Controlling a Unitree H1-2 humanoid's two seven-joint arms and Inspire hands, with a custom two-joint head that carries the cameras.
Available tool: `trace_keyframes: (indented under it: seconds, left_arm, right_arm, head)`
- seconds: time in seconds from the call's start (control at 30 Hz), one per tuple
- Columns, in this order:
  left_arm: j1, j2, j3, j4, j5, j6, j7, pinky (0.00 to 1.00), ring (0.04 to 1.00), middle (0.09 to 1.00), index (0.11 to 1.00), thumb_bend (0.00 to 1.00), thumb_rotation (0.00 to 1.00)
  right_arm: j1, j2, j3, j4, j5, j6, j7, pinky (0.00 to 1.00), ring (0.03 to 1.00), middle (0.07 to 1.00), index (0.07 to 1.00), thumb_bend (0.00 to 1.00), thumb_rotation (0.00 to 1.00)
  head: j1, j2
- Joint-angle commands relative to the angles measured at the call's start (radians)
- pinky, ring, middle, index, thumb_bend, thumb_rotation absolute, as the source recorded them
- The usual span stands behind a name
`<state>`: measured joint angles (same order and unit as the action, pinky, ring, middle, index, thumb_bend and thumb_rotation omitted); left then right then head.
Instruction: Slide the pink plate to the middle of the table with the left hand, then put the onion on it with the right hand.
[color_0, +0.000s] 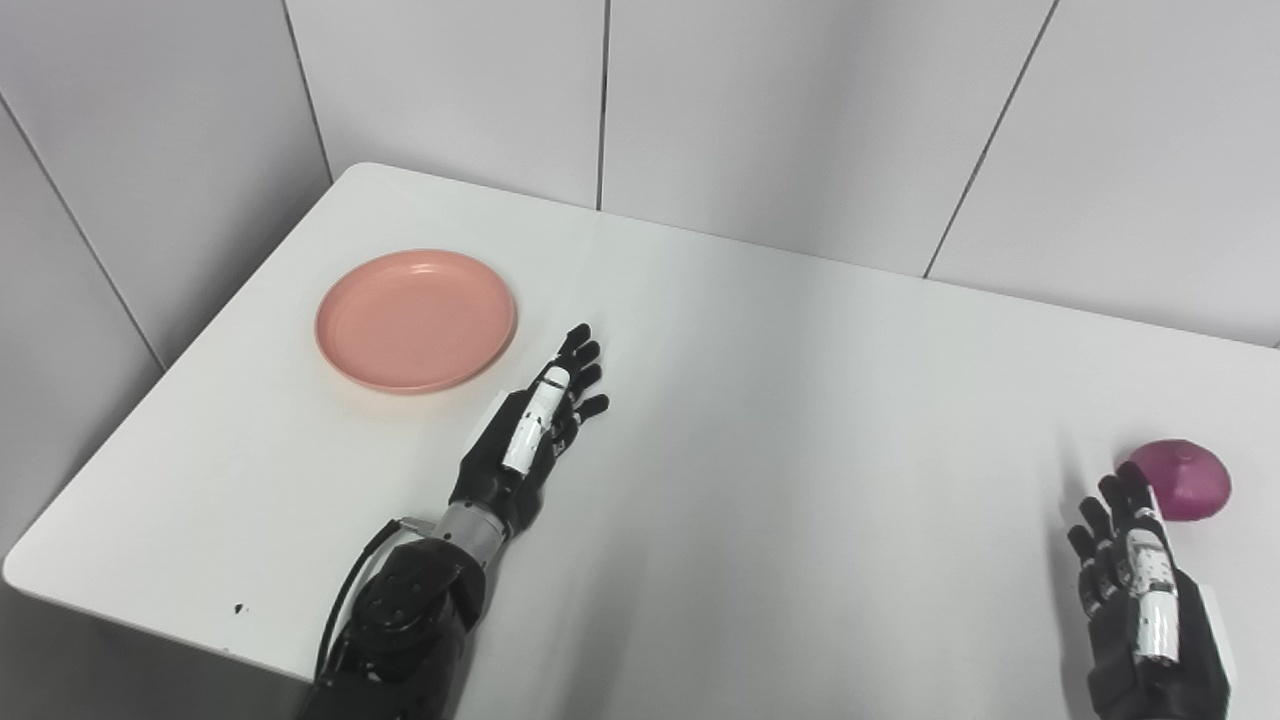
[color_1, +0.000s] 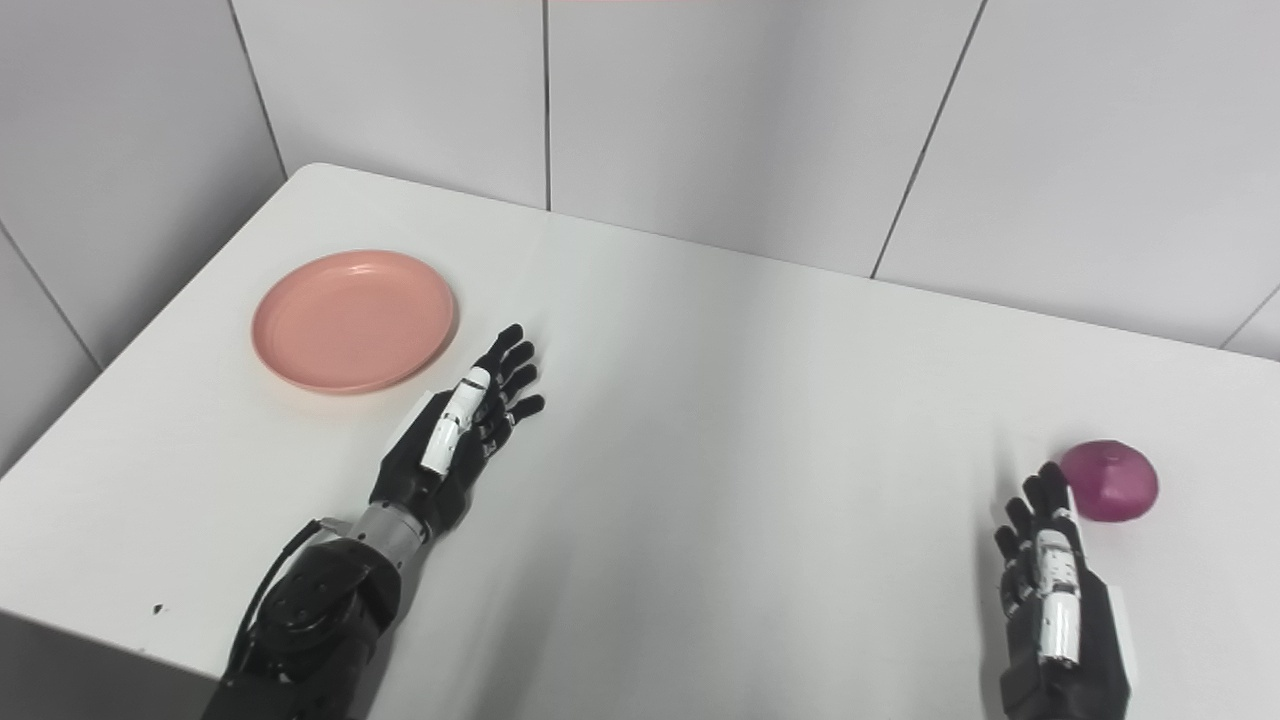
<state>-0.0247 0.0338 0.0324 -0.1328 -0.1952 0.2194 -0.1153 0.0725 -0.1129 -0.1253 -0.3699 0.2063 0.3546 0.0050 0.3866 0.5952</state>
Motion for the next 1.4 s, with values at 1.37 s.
trace_keyframes:
  seconds: [1.37]
  left_arm:
    - [-0.161,0.091,0.107,-0.089,-0.04,-0.004,0.007,0.93,0.943,0.943,0.905,0.45,1.0]
  right_arm:
    - [-0.016,0.0,0.004,-0.052,-0.022,0.003,0.005,1.0,1.0,1.0,1.0,0.0,1.0]
  head:
    - [0.024,-0.017]
